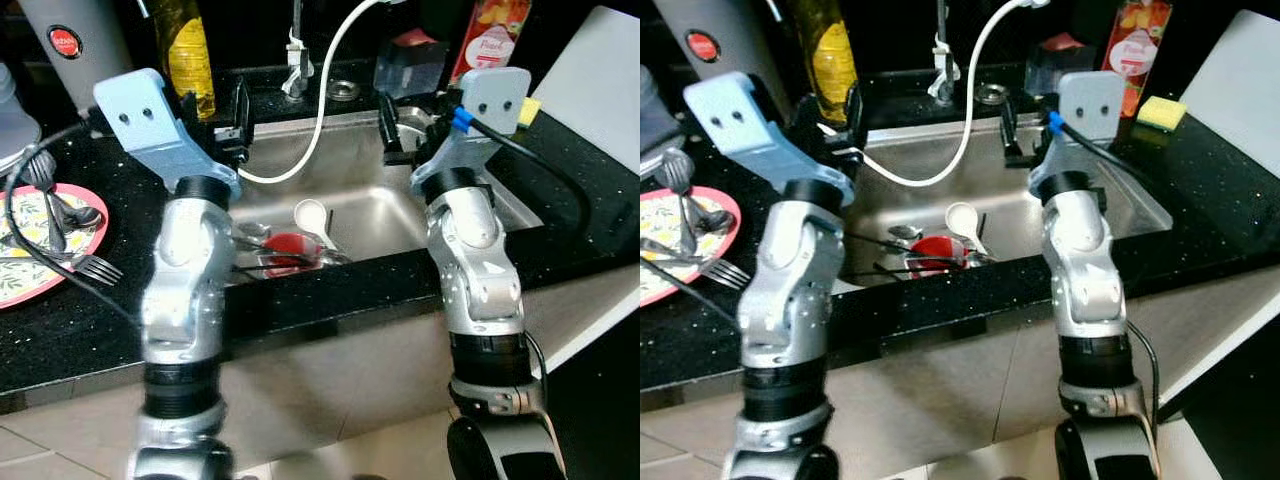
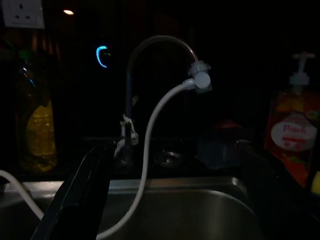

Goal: Kitchen organization

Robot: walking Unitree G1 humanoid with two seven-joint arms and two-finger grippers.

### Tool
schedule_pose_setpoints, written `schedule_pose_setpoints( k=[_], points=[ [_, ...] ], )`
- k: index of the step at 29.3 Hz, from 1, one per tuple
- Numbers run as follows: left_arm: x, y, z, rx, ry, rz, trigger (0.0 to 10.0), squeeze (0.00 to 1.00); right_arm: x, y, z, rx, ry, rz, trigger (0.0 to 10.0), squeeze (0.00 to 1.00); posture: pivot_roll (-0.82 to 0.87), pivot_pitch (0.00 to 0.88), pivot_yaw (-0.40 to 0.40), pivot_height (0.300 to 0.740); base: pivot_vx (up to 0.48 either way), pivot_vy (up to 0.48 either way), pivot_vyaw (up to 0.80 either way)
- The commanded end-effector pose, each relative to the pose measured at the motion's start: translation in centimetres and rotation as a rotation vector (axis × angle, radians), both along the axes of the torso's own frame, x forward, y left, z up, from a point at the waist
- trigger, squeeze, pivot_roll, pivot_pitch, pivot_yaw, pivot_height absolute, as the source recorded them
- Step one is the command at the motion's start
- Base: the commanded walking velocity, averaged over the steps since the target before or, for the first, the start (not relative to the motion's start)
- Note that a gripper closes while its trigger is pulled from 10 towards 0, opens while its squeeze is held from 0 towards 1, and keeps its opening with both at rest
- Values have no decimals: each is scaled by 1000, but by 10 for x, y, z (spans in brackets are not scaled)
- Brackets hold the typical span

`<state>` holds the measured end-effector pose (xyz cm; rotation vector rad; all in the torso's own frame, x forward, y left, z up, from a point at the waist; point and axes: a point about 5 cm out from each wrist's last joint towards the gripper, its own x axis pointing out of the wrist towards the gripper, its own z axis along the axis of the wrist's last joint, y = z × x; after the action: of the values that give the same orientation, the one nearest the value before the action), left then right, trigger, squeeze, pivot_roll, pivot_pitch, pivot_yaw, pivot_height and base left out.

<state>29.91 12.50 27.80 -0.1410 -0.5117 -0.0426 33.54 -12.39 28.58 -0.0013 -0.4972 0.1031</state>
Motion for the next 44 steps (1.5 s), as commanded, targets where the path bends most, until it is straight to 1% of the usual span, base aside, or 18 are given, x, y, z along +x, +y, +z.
schedule_pose_setpoints(
  k=[1, 5, 7, 10, 13, 14, 16, 17, 18, 19, 22, 29, 32, 35, 37, 40, 41, 44],
  points=[
    [0, -5, -5, 109, 27, 32, 10000, 0, 2, 0, 5, 0, -20, 1, 10000, 0, 21, 0, -11, 740, 0, 0, 0],
    [1, -6, -7, 140, 50, 63, 10000, 0, 2, -1, 5, 6, -24, 0, 10000, 0, 35, 0, -11, 740, 0, 0, 0],
    [5, 7, -18, 123, 132, 163, 10000, 0, 4, 0, -5, 25, 14, -4, 10000, 0, 49, 0, -12, 740, 0, 0, 0],
    [6, 13, -21, 103, 163, 190, 10000, 0, 4, 2, -6, 37, 25, 4, 10000, 0, 49, 0, -12, 740, 0, 0, 0],
    [6, 41, -35, 143, 253, 313, 10000, 0, 2, 7, 2, -5, -24, 27, 10000, 0, 39, 0, -18, 740, 0, 0, 0],
    [6, 41, -35, 143, 253, 313, 10000, 0, 2, 7, 2, -5, -24, 27, 10000, 0, 39, 0, -18, 740, 0, 0, 0],
    [-4, 73, -44, 177, 291, 541, 10000, 0, 4, 5, 1, 4, -13, 20, 10000, 0, 42, 0, -20, 740, 0, 0, 0],
    [-4, 73, -44, 177, 291, 541, 10000, 0, 4, 5, 1, 4, -13, 20, 10000, 0, 42, 0, -20, 740, 0, 0, 0],
    [-16, 86, -50, 178, 296, 642, 10000, 0, 4, 6, 0, -5, -9, 28, 10000, 0, 32, 0, -26, 740, 0, 0, 0],
    [-16, 86, -50, 178, 296, 642, 10000, 0, 4, 6, 0, -5, -9, 28, 10000, 0, 32, 0, -26, 740, 0, 0, 0],
    [-39, 106, -63, 176, 319, 832, 10000, 0, 5, 7, -1, -20, -4, 39, 10000, 0, 36, 0, -47, 740, 0, 0, 0],
    [-65, 138, -62, 164, 315, 1073, 10000, 0, 6, 11, -5, -33, 9, 65, 10000, 0, 50, 0, -63, 740, 0, 0, 0],
    [-67, 141, -60, 193, 290, 1091, 10000, 0, 6, 13, -5, -30, 9, 71, 10000, 0, 57, 0, -64, 740, 0, 0, 0],
    [-75, 155, -58, 45, 266, 1120, 10000, 0, 6, 17, -4, -20, 7, 81, 10000, 0, 50, 0, -63, 740, 0, 0, 0],
    [-78, 159, -58, 11, 267, 1137, 10000, 0, 6, 17, -4, -18, 7, 83, 10000, 0, 50, 0, -63, 740, 0, 0, 0],
    [-87, 181, -60, -97, 297, 1243, 10000, 0, 5, 18, -8, -22, 21, 87, 10000, 0, 47, 0, -64, 740, 0, 0, 0],
    [-87, 181, -60, -97, 297, 1243, 10000, 0, 5, 18, -8, -22, 21, 87, 10000, 0, 47, 0, -64, 740, 0, 0, 0],
    [-89, 190, -70, -232, 366, 1262, 10000, 0, 4, 17, -10, -19, 27, 86, 10000, 0, 49, 0, -60, 740, 0, 0, 0]
  ],
)
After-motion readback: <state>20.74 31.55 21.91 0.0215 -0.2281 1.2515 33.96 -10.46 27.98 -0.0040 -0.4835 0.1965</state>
